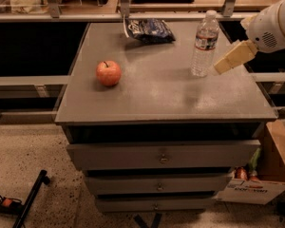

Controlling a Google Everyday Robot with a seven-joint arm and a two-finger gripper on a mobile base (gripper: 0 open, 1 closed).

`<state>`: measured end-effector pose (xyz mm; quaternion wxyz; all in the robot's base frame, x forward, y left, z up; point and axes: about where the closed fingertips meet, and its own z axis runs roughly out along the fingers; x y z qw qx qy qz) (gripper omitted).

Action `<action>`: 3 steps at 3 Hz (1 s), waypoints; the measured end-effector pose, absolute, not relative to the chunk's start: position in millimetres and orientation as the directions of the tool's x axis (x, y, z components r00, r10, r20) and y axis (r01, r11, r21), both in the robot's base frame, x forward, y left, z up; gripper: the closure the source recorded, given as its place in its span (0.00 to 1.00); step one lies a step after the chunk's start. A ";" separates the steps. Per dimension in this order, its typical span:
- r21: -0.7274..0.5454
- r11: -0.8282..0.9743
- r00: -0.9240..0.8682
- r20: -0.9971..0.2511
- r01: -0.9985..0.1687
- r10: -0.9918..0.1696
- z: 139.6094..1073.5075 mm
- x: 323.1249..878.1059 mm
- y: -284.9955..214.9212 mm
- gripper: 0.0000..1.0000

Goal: Move water bottle near apple

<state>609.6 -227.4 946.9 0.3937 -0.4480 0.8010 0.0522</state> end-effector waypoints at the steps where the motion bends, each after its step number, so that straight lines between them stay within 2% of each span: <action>1: -0.259 0.632 -0.271 -0.739 -0.730 -0.616 945.3 630.1 -243.4 0.00; 3: -0.193 0.665 -0.209 -0.855 -0.722 -0.476 940.3 666.9 -253.7 0.00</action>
Offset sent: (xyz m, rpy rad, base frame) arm 0.0617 -0.0453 -0.0009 0.2992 -0.1500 -0.0414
